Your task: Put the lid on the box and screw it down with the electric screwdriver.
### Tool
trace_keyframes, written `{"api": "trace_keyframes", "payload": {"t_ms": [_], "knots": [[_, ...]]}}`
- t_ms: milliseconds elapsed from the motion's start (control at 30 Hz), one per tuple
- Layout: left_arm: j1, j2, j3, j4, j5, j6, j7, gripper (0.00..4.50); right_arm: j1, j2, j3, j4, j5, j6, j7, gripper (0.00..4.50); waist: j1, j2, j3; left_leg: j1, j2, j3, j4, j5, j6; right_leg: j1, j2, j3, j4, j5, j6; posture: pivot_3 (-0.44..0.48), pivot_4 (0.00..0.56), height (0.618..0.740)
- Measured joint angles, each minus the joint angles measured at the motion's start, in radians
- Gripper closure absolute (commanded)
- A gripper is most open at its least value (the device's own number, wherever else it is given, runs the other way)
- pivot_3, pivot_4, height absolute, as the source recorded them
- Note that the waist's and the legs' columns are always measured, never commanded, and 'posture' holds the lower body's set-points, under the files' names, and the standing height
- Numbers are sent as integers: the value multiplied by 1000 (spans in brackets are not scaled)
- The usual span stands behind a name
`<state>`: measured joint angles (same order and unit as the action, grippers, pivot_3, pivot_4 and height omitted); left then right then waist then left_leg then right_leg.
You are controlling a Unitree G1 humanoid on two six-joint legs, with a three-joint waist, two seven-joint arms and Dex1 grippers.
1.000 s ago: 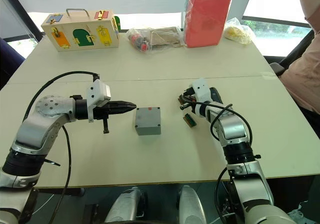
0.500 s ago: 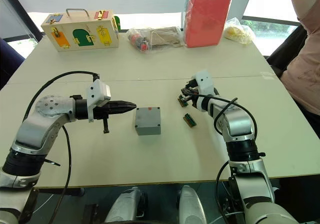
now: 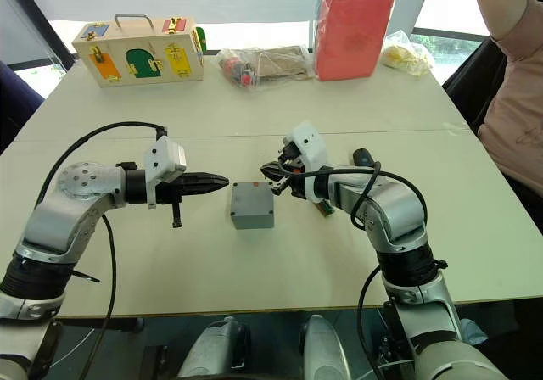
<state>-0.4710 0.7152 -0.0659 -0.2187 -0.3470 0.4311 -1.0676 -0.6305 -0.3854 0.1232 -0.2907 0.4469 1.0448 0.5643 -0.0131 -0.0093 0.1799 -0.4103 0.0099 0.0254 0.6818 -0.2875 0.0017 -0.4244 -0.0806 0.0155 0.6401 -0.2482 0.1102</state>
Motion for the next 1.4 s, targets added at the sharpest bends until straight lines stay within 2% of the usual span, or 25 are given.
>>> {"api": "trace_keyframes", "payload": {"t_ms": [133,800,933,967,1033,1100,1200,1400], "knots": [[7,0,0,-4,-1,0,2,4500,2,-29,30,20,-22,-15,5,4427,-1,0,0,0,0,0,0,0,0,0,1,0,0,0,0,0,150,730],[9,0,0,-22,-1,2,8,4500,19,-37,99,59,-89,-83,25,4427,0,0,0,0,0,0,0,0,0,0,1,0,0,0,0,0,150,730],[9,0,0,-22,-1,2,9,4500,23,-40,103,59,-91,-91,34,3341,-1,0,0,0,0,0,0,0,0,0,1,0,0,0,0,0,150,730],[9,0,0,-22,-1,2,9,4500,24,-40,103,59,-91,-90,38,2824,-1,0,0,0,0,0,0,0,0,0,1,0,0,0,0,0,150,730],[9,0,0,-23,-1,4,9,4500,24,-46,103,59,-89,-89,46,2140,0,0,0,0,0,0,0,0,0,0,1,0,0,0,0,0,150,730],[9,0,0,-27,-2,15,12,4500,24,-71,101,51,-85,-86,58,1210,1,0,0,0,0,0,0,0,0,0,1,0,0,0,0,0,150,730],[9,-10,-1,-30,-6,18,13,4500,24,-118,55,18,-67,-61,70,314,2,0,0,0,0,0,0,0,0,0,0,0,0,0,0,0,150,730],[-19,-28,-20,-29,-24,18,-9,4500,-59,-324,-119,-22,-30,175,47,314,2,0,0,0,0,0,0,0,0,0,0,0,0,0,0,0,150,730]]}}
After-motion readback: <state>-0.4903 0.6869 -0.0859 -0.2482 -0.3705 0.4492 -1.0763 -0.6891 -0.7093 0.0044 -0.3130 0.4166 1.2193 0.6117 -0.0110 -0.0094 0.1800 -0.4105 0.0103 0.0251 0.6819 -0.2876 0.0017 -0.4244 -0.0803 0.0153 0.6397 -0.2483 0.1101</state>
